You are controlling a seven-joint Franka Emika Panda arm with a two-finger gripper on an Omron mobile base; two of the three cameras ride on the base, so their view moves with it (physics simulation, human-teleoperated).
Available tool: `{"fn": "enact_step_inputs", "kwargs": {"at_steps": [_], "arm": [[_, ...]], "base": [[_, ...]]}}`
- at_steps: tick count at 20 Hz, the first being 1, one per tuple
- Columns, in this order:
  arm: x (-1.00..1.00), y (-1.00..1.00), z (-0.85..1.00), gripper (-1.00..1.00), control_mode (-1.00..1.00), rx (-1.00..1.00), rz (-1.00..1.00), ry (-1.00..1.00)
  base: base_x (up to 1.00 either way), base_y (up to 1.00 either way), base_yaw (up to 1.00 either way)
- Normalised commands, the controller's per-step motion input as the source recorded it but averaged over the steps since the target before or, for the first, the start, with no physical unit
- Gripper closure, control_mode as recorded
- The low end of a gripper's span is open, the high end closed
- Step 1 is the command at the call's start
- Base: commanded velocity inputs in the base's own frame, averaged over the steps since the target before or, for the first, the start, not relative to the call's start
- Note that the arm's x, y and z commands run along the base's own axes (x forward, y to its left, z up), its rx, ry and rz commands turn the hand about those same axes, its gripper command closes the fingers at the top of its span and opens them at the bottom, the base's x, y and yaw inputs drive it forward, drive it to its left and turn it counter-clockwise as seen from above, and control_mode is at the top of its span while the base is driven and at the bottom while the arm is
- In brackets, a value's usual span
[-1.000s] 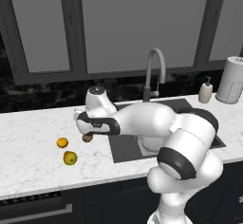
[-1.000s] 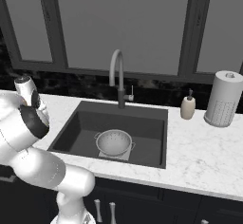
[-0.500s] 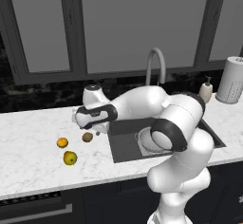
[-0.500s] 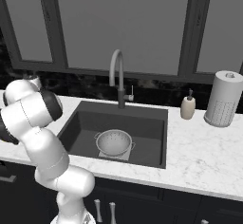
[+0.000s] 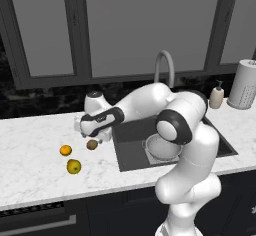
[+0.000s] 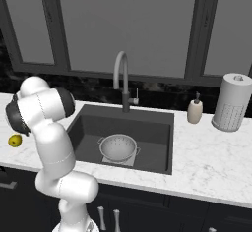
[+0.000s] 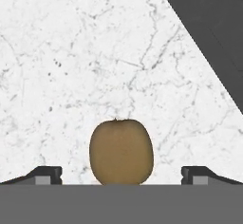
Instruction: Put the colander in the sink, put the kiwi, pear, tangerine in the colander, and turn on the sink faucet and pour water over the colander.
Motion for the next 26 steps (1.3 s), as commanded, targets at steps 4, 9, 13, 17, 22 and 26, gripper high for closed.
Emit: {"fn": "enact_step_inputs", "kwargs": {"at_steps": [4,9,13,17,22,26], "arm": [[0.00,0.02,-0.19,-1.00,-1.00,0.00,0.00,0.00],[0.00,0.00,-0.16,-1.00,-1.00,0.00,0.00,0.00],[0.00,0.00,-0.23,-1.00,-1.00,0.00,0.00,0.00],[0.02,0.00,-0.29,-1.00,-1.00,0.00,0.00,0.00],[0.09,0.00,-0.26,-1.00,-1.00,0.00,0.00,0.00],[0.00,-0.03,-0.19,1.00,-1.00,0.00,0.00,0.00]], "base": [[0.00,0.00,0.00],[0.00,0.00,0.00],[0.00,0.00,0.00],[0.00,0.00,0.00],[0.00,0.00,0.00],[0.00,0.00,0.00]]}}
